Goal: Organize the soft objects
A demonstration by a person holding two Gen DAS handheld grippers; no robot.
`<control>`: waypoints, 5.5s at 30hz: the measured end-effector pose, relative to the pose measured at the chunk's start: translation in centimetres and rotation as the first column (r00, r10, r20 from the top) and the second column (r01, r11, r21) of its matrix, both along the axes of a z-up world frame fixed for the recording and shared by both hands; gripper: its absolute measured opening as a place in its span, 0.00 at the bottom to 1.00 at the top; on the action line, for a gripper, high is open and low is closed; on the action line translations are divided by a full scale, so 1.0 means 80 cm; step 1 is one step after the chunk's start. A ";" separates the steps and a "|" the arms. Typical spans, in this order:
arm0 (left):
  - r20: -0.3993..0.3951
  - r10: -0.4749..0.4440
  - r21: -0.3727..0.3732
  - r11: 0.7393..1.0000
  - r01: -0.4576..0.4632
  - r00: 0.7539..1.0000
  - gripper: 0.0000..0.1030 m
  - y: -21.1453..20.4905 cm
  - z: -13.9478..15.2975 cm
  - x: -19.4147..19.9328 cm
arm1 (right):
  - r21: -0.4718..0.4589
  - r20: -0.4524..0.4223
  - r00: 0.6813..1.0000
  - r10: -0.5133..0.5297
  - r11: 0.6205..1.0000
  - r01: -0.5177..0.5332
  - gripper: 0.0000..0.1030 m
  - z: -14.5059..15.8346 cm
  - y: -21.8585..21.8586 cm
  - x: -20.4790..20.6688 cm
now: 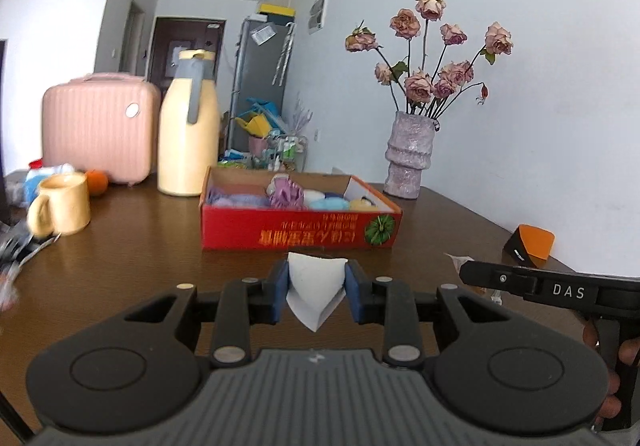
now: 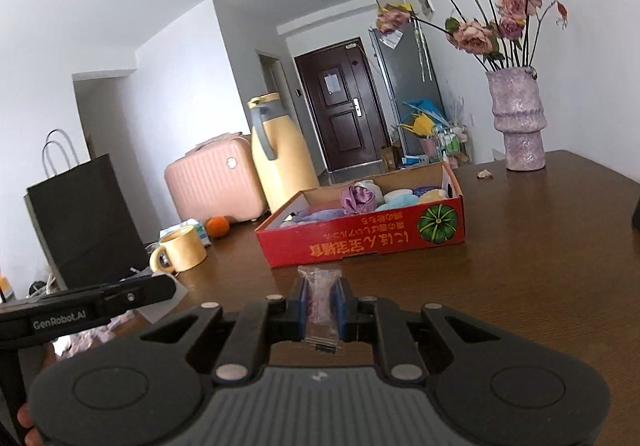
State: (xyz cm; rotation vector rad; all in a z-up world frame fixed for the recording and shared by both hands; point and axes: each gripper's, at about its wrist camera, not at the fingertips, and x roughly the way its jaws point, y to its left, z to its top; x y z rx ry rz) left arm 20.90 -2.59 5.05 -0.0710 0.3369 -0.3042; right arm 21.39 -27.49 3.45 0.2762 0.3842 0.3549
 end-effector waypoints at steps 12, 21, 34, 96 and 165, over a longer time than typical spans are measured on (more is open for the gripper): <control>-0.147 0.109 -0.013 0.994 -0.112 0.983 0.30 -0.018 0.016 0.333 | 0.181 -0.212 0.977 -0.003 0.983 0.042 0.13 0.028 -0.021 0.356; -0.274 0.091 0.026 0.996 -0.087 0.957 0.70 -0.039 -0.037 0.468 | 0.042 -0.332 0.943 -0.036 0.998 0.053 0.34 -0.026 0.023 0.533; -0.192 0.125 0.029 0.992 -0.121 0.973 0.80 -0.019 0.005 0.458 | -0.011 -0.251 0.967 -0.054 0.999 0.053 0.46 0.011 0.015 0.520; 0.211 0.340 0.078 0.928 -0.363 0.916 1.00 0.067 -0.007 -0.217 | -0.227 0.156 0.981 -0.116 0.962 0.150 0.99 -0.012 0.047 -0.216; 0.192 0.290 0.112 0.943 -0.314 0.938 1.00 0.061 -0.016 -0.212 | -0.181 0.136 0.976 -0.172 0.964 0.195 1.00 -0.024 0.029 -0.207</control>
